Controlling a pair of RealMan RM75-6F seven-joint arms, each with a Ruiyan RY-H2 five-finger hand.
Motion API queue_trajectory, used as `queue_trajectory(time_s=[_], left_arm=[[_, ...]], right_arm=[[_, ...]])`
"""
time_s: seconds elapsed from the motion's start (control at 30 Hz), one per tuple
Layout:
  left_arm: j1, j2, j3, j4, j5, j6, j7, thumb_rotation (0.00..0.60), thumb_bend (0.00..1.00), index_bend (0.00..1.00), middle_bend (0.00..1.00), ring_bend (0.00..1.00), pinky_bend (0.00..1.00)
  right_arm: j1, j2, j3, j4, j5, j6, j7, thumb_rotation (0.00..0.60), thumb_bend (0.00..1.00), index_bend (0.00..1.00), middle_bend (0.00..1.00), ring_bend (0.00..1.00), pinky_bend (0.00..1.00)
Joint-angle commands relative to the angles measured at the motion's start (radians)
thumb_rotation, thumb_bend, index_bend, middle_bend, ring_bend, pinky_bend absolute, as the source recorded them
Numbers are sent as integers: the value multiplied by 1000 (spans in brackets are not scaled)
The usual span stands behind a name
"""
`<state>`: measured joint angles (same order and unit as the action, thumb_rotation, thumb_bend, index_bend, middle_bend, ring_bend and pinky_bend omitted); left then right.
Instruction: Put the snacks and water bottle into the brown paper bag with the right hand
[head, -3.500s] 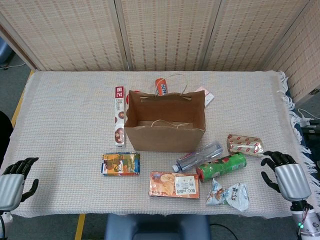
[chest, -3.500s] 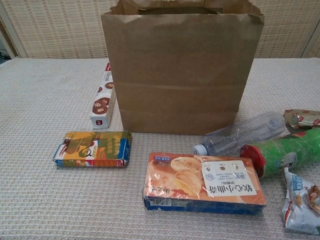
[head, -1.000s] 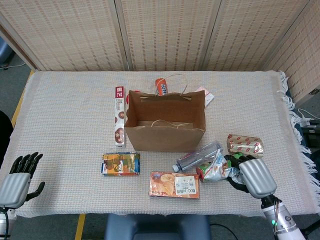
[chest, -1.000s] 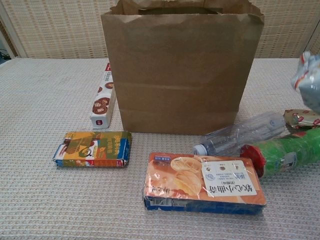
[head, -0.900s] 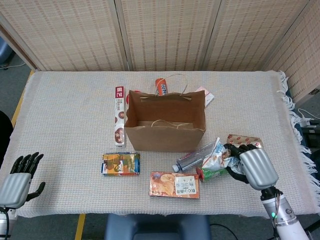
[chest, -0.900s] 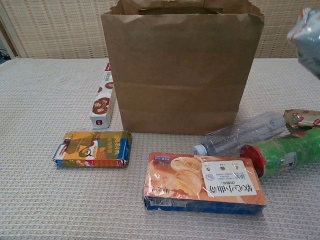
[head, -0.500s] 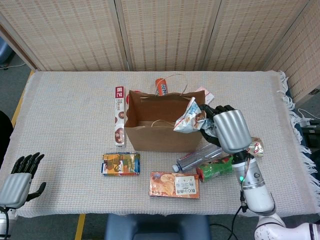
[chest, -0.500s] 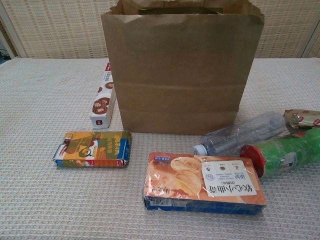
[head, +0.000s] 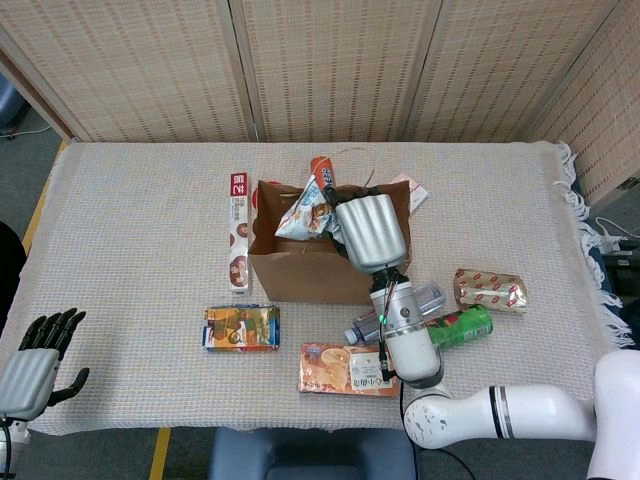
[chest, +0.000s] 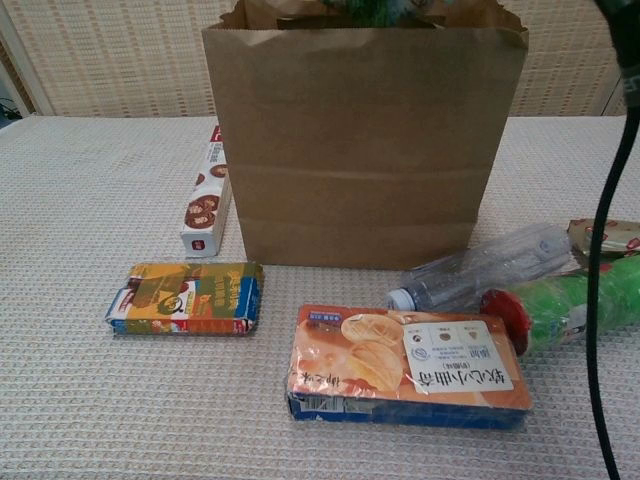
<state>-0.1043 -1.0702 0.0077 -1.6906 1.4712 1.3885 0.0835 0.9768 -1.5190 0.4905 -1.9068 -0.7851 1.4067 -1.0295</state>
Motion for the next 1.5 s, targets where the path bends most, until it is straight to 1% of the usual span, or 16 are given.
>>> queue_trajectory(time_s=[0.03,0.1,0.2,0.27,0.37,0.5,0.6,0.67,0.8,0.9,0.97,1.03,1.17,1.27,1.33,1.5], left_arm=[[2,4,0,0,-5,-1,-7,600,361,0,0,0,23],[2,5,0,-1,-7,-2,-10,600,361,0,0,0,23],[3,7,0,-3,-8,-3,-10,600,361,0,0,0,23],[4,6,0,-3,-6,1,-7,600,361,0,0,0,23],[6,5,0,-2,-3,7,-5,600,361,0,0,0,23],[8,1,-2,0,-4,12,0,600,362,0,0,0,23],[10,0,-2,-2,-8,13,5,600,360,0,0,0,23],[11,0,-2,-3,-10,14,11,600,360,0,0,0,23],[13,-3,-1,-5,-4,22,25,600,361,0,0,0,23],[14,-7,0,-6,-1,25,36,600,362,0,0,0,23],[13,-11,0,-8,-3,22,46,600,361,0,0,0,23],[10,-14,-2,-9,-7,18,56,600,361,0,0,0,23],[9,-16,-2,-11,-10,15,61,600,362,0,0,0,23],[0,-22,-6,-13,-21,-1,77,600,362,0,0,0,23],[-3,-25,-9,-16,-27,-7,84,600,363,0,0,0,23],[-8,-26,-10,-18,-28,-13,86,600,363,0,0,0,23]], right_arm=[[18,-22,-7,32,68,21,-35,600,459,572,603,542,618],[20,-13,-15,24,120,14,-61,600,435,435,520,416,528],[27,6,-15,-9,205,12,-97,600,252,77,222,117,280],[30,16,-10,-29,219,24,-96,600,185,2,122,37,203],[22,34,0,-62,189,46,-53,600,161,0,76,8,166],[-13,88,18,-142,135,83,18,600,161,0,72,7,164],[-66,166,17,-244,106,109,57,600,161,0,71,7,164],[-122,240,-7,-325,75,123,83,600,161,0,72,7,164],[-265,391,-104,-449,7,115,178,600,161,0,74,7,164],[-382,495,-215,-449,-117,37,330,600,161,5,73,16,164],[-462,576,-324,-448,-214,-43,424,600,161,21,75,32,171],[-512,639,-423,-400,-325,-140,499,600,162,51,101,64,199],[-529,658,-461,-362,-385,-183,542,600,162,127,200,159,253],[-554,639,-599,-196,-497,-344,562,600,162,170,255,221,287],[-553,595,-615,-123,-526,-384,575,600,161,170,255,221,287],[-537,521,-623,-52,-505,-445,535,600,159,167,255,207,287]])
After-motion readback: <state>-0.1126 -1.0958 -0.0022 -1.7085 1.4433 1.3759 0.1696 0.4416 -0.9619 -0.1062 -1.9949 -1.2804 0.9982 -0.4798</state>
